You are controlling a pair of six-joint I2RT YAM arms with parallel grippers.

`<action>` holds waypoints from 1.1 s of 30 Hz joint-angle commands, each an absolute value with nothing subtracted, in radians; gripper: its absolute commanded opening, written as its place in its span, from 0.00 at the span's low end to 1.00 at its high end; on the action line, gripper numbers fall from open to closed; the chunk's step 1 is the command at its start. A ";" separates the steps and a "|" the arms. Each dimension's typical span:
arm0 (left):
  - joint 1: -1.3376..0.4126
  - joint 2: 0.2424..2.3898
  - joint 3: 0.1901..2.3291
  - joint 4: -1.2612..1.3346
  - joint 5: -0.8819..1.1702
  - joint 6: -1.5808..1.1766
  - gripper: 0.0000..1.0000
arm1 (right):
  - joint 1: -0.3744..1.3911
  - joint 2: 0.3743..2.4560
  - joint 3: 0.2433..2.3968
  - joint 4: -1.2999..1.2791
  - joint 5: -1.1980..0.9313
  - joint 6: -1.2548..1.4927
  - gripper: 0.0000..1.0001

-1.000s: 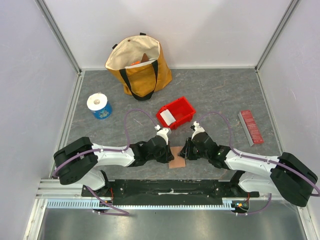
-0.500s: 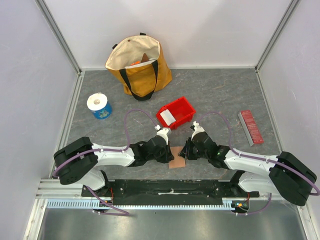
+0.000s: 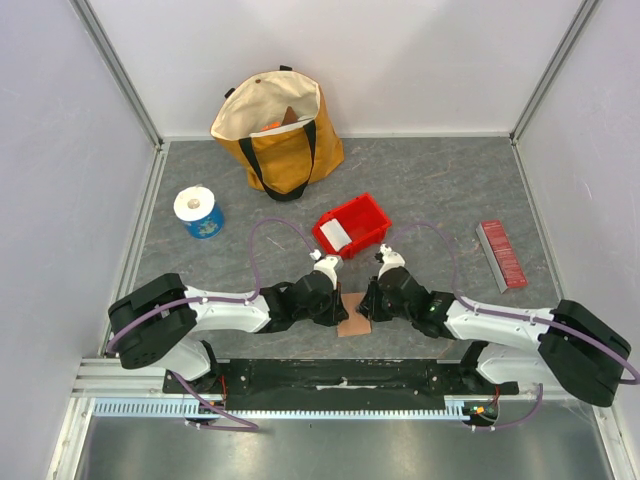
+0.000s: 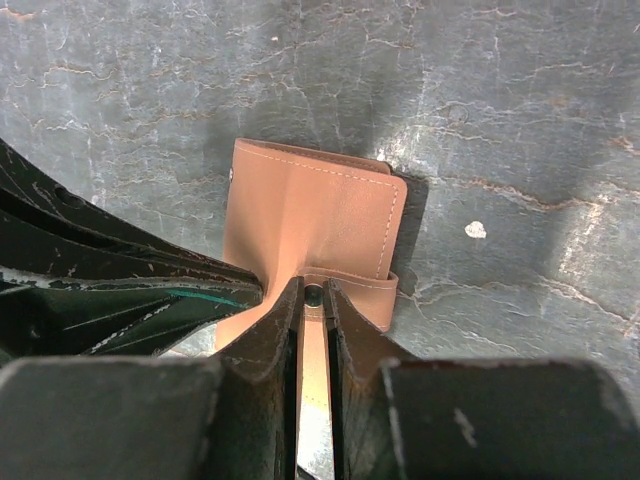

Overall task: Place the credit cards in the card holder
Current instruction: Close the card holder at the center of the board.

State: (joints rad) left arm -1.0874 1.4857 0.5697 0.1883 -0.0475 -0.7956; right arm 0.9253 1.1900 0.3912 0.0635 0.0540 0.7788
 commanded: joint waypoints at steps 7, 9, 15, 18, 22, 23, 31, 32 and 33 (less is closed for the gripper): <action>-1.088 1.511 0.580 0.183 -0.048 -0.824 0.04 | 1.034 1.272 0.428 -0.077 0.186 0.788 0.16; -1.089 1.506 0.575 0.183 -0.049 -0.827 0.04 | 1.055 1.272 0.426 -0.087 0.209 0.802 0.15; -1.089 1.497 0.568 0.183 -0.063 -0.839 0.04 | 1.117 1.249 0.408 -0.103 0.273 0.851 0.14; -1.088 1.494 0.566 0.184 -0.067 -0.844 0.04 | 1.150 1.244 0.400 -0.100 0.311 0.879 0.14; -1.089 1.496 0.565 0.183 -0.072 -0.854 0.04 | 1.207 1.258 0.406 -0.118 0.385 0.919 0.15; -1.088 1.494 0.561 0.184 -0.074 -0.859 0.04 | 1.221 1.265 0.408 -0.124 0.414 0.931 0.16; -1.091 1.493 0.552 0.201 -0.071 -0.874 0.04 | 1.319 1.368 0.436 -0.146 0.538 1.023 0.18; -1.089 1.491 0.552 0.201 -0.068 -0.874 0.04 | 1.319 1.387 0.443 -0.149 0.541 1.022 0.18; -1.089 1.493 0.552 0.201 -0.069 -0.873 0.04 | 1.319 1.406 0.454 -0.149 0.541 1.019 0.18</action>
